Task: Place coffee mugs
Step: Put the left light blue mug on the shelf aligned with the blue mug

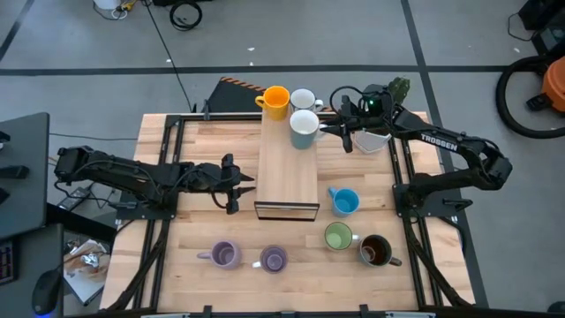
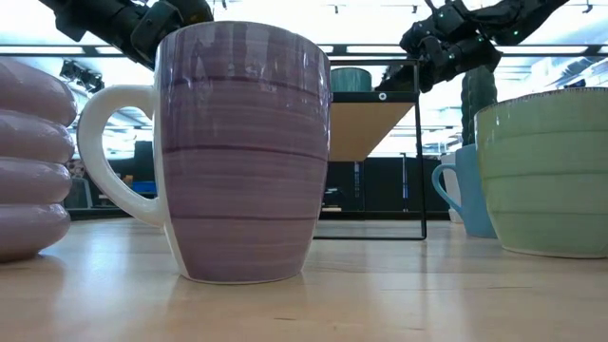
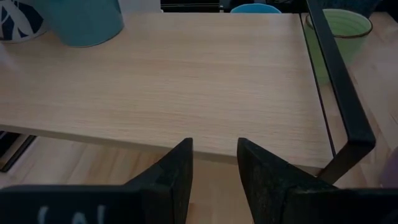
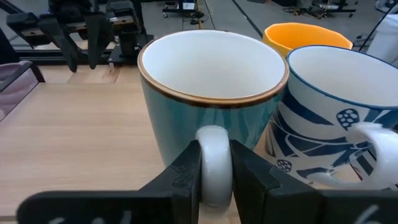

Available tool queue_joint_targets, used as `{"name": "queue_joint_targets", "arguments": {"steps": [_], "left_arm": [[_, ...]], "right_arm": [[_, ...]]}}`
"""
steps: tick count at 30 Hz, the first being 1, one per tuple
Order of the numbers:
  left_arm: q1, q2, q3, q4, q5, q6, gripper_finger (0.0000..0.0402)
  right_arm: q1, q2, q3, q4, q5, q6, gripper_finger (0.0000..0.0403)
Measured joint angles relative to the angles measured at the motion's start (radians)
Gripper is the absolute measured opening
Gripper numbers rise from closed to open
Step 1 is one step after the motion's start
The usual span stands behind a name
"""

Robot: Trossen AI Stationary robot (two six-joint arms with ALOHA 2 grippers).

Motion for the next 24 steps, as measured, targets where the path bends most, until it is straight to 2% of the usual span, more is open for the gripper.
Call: {"name": "queue_joint_targets", "arguments": {"steps": [8,17,24], "left_arm": [[0.0,0.0,0.0,0.0,0.0,0.0,0.0133],[0.0,0.0,0.0,0.0,0.0,0.0,0.0133],[0.0,0.0,0.0,0.0,0.0,0.0,0.0133]], "right_arm": [[0.0,0.001,0.0,0.002,0.003,0.0,0.0087],[0.0,0.001,0.0,0.014,0.084,0.004,0.0123],[0.002,0.001,0.0,0.018,0.089,0.015,0.0147]]}}
